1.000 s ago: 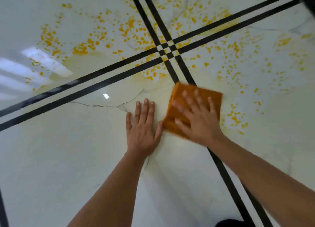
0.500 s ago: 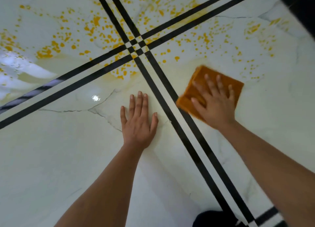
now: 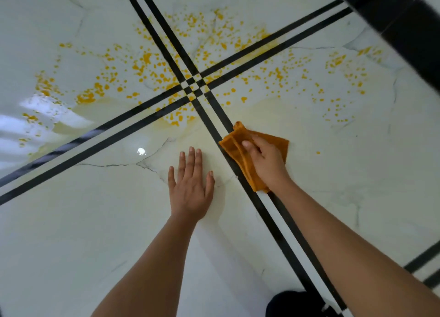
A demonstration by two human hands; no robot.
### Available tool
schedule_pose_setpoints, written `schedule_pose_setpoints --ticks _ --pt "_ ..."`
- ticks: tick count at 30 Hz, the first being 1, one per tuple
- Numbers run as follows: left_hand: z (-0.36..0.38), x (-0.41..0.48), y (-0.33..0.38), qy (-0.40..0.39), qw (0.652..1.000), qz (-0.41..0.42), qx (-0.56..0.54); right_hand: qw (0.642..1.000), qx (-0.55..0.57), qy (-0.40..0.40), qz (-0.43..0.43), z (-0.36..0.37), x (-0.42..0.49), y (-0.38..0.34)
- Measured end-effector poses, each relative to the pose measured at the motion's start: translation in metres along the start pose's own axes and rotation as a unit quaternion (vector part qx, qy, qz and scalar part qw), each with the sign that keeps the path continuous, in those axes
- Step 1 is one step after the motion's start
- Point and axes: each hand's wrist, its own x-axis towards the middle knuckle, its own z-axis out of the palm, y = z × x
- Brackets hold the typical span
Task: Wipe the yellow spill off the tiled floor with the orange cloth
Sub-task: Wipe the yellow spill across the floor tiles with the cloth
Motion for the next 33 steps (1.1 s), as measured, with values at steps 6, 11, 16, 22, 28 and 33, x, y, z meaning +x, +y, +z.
schedule_pose_setpoints --ticks 6,11,16,22,28,33 --pt "-0.004 0.008 0.015 0.025 0.999 -0.011 -0.021 0.956 0.228 -0.031 0.182 -0.044 0.014 -0.028" --pt "-0.002 0.01 0.022 0.031 0.998 -0.033 -0.032 0.985 -0.154 0.073 0.033 -0.036 0.015 -0.008" --pt "0.01 0.026 0.02 0.048 0.998 -0.037 -0.015 0.922 -0.385 -0.015 -0.035 0.004 0.026 0.024" --pt "0.0 0.057 -0.023 0.099 0.988 -0.115 -0.018 0.812 -0.507 -0.068 -0.282 0.02 0.065 0.015" --pt "-0.02 0.064 -0.089 0.1 0.981 -0.165 -0.008 0.859 -0.448 -0.046 -0.245 0.101 0.07 -0.028" --pt "-0.018 0.066 -0.103 0.104 0.983 -0.153 -0.008 0.828 -0.478 -0.042 -0.29 0.077 0.104 -0.022"
